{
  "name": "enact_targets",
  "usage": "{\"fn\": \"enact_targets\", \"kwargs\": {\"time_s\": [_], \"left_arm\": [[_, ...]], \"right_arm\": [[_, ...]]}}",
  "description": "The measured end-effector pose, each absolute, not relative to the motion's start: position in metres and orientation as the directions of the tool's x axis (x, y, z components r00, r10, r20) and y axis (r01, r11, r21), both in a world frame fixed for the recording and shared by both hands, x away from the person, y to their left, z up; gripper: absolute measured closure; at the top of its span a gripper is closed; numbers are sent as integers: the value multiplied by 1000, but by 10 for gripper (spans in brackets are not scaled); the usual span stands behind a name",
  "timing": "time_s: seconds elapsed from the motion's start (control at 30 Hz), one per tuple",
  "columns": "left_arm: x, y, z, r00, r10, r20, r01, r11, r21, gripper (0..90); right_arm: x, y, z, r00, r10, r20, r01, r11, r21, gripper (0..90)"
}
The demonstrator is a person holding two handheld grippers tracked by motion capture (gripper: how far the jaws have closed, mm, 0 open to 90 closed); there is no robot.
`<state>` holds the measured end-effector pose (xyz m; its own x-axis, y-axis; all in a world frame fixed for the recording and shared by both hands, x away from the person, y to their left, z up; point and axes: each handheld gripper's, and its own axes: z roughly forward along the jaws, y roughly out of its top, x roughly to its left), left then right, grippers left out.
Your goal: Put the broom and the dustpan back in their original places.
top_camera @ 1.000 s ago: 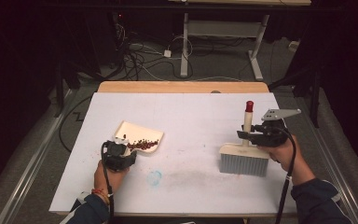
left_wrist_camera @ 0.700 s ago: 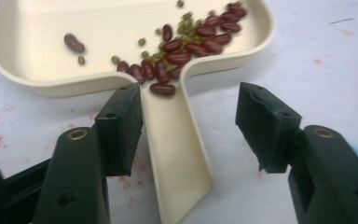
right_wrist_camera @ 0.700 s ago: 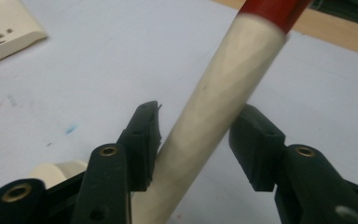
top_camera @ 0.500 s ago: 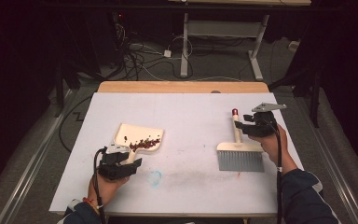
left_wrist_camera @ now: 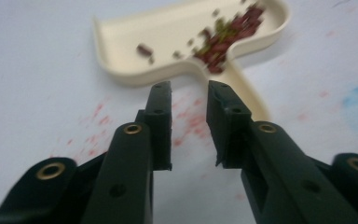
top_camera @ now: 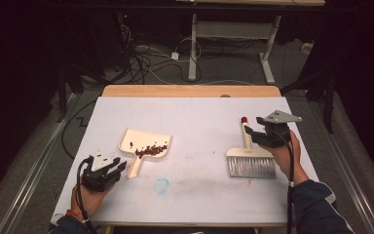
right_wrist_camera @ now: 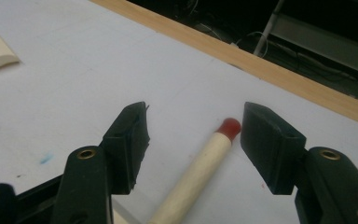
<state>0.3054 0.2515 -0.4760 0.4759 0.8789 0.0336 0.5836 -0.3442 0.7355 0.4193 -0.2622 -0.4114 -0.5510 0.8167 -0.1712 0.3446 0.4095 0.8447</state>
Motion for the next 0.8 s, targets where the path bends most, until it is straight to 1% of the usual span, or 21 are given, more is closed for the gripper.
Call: {"fn": "enact_targets", "kwargs": {"time_s": [0.07, 0.13, 0.2, 0.33, 0.4, 0.47, 0.5, 0.53, 0.67, 0.73, 0.8], "left_arm": [[309, 253, -483, 474, 880, 17, 621, -348, 703, 727], [309, 249, -489, 504, 864, 6, 627, -370, 686, 726], [307, 240, -490, 536, 844, 31, 620, -418, 664, 726], [304, 231, -490, 561, 827, 36, 608, -441, 660, 723], [303, 232, -489, 559, 828, 44, 607, -445, 659, 680], [302, 234, -486, 558, 829, 39, 597, -433, 675, 678], [301, 234, -484, 556, 830, 43, 589, -430, 684, 658], [300, 235, -483, 554, 831, 43, 580, -423, 696, 599], [295, 236, -475, 573, 819, 33, 517, -393, 760, 435], [293, 235, -472, 583, 811, 50, 484, -396, 780, 402], [292, 233, -470, 591, 804, 69, 457, -404, 792, 394]], "right_arm": [[412, -262, -409, -554, 811, -191, 318, 417, 851, 418], [405, -261, -407, -561, 803, -200, 301, 422, 855, 415], [398, -261, -406, -568, 797, -204, 291, 427, 856, 409], [385, -262, -403, -575, 795, -192, 276, 409, 870, 403], [379, -261, -402, -578, 793, -192, 269, 407, 873, 392], [374, -260, -401, -587, 784, -202, 253, 414, 874, 377], [371, -259, -399, -584, 784, -209, 245, 416, 876, 363], [369, -258, -398, -580, 786, -213, 237, 413, 879, 352], [362, -258, -395, -572, 794, -205, 217, 388, 896, 304], [359, -259, -394, -569, 798, -199, 208, 374, 904, 294], [358, -258, -393, -573, 796, -195, 204, 368, 907, 270]]}}
